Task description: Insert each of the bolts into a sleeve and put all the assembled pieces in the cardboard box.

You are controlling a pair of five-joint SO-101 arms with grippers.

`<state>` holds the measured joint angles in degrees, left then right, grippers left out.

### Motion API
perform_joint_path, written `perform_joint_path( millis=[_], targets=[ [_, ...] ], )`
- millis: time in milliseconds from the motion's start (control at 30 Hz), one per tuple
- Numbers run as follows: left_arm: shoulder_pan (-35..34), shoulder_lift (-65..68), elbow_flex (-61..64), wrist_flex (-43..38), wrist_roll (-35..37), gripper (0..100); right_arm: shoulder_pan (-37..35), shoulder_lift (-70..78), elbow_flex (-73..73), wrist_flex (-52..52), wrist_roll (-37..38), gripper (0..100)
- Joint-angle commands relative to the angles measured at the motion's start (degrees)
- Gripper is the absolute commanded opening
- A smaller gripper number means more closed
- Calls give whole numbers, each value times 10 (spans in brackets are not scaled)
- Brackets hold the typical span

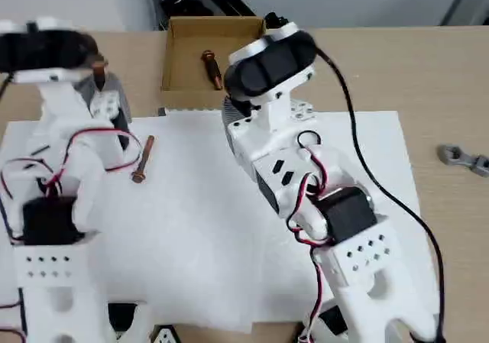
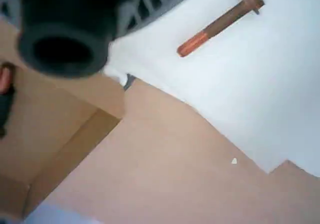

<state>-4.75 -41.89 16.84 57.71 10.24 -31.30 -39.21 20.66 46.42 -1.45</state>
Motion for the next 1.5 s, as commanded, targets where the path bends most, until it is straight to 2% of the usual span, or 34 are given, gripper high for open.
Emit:
perform_joint_path(
  millis=[0,167,333,600,700,867,1000,1067,1200,1300,1467],
  targets=[
    [9,33,-89,-5,18,5,-2,12,-7,-68,22,4],
    [38,64,-166,66,30,5,-6,46,-57,-87,18,4],
    [62,64,-182,106,29,5,-35,58,-84,-80,12,4],
    [72,63,-182,103,31,5,-52,18,-78,64,26,4],
    [87,51,-181,106,30,5,-55,-44,-32,90,43,5],
    [131,-35,-128,101,17,5,-53,-193,149,54,48,6],
    [133,-110,-15,69,13,5,-52,-326,338,7,102,6],
    [133,-149,59,45,13,5,-54,-394,434,-30,105,5],
    [136,-239,201,-62,17,5,-55,-505,593,-130,93,3],
    [136,-291,279,-135,21,5,-53,-574,644,-148,69,3],
    [142,-321,371,-232,74,5,-52,-646,668,-160,69,3]
  ],
)
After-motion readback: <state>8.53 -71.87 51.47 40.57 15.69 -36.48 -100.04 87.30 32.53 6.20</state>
